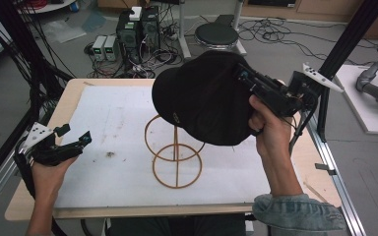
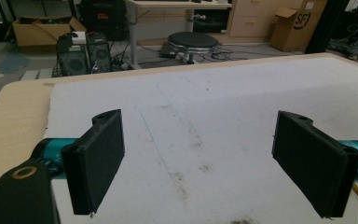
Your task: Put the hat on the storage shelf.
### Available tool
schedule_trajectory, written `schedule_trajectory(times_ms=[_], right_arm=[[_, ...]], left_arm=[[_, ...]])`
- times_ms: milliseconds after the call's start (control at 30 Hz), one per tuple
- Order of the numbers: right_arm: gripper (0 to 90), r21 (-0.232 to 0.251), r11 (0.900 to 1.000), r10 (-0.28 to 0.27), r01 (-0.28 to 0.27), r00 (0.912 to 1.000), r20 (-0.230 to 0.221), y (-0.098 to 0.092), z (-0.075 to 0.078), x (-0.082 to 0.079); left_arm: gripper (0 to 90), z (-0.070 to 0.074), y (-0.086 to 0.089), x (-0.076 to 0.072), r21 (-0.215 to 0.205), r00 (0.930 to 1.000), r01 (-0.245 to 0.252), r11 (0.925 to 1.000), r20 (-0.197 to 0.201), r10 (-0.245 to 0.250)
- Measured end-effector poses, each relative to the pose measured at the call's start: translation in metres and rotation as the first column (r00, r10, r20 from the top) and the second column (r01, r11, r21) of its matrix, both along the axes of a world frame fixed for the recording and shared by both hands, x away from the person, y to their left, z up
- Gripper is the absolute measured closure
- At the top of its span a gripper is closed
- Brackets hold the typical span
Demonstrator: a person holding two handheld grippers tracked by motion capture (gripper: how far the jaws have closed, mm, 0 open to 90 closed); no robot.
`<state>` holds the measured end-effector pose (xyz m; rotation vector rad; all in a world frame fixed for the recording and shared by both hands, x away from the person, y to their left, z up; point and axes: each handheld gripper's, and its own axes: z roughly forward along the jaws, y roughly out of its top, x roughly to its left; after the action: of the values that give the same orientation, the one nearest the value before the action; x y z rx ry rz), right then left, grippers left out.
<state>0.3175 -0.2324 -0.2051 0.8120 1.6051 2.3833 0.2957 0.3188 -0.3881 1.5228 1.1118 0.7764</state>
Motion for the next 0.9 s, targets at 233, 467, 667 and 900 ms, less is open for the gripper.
schedule_trajectory(times_ms=[233,467,667,900], right_arm=[[75.2,-0.037,0.998,0.048,-0.051,0.9965,-0.069,0.014,-0.02,0.009],[74.1,-0.075,0.992,0.088,-0.099,0.9871,-0.134,0.027,-0.04,0.016],[73.8,-0.092,0.989,0.099,-0.117,0.978,-0.184,0.036,-0.053,0.021],[73.1,-0.121,0.983,0.113,-0.139,0.9731,-0.201,0.046,-0.062,0.023]], left_arm=[[17.1,-0.001,0.001,0.0,0.002,1.0,-0.003,1.0,-0.003,0.003],[17.1,0.0,0.002,0.0,0.001,1.0,-0.001,1.0,-0.001,0.001],[17.2,-0.001,0.002,0.0,-0.001,1.0,0.002,1.0,-0.001,-0.002],[17.2,-0.001,0.003,-0.001,0.001,1.0,-0.002,1.0,0.001,0.002]])
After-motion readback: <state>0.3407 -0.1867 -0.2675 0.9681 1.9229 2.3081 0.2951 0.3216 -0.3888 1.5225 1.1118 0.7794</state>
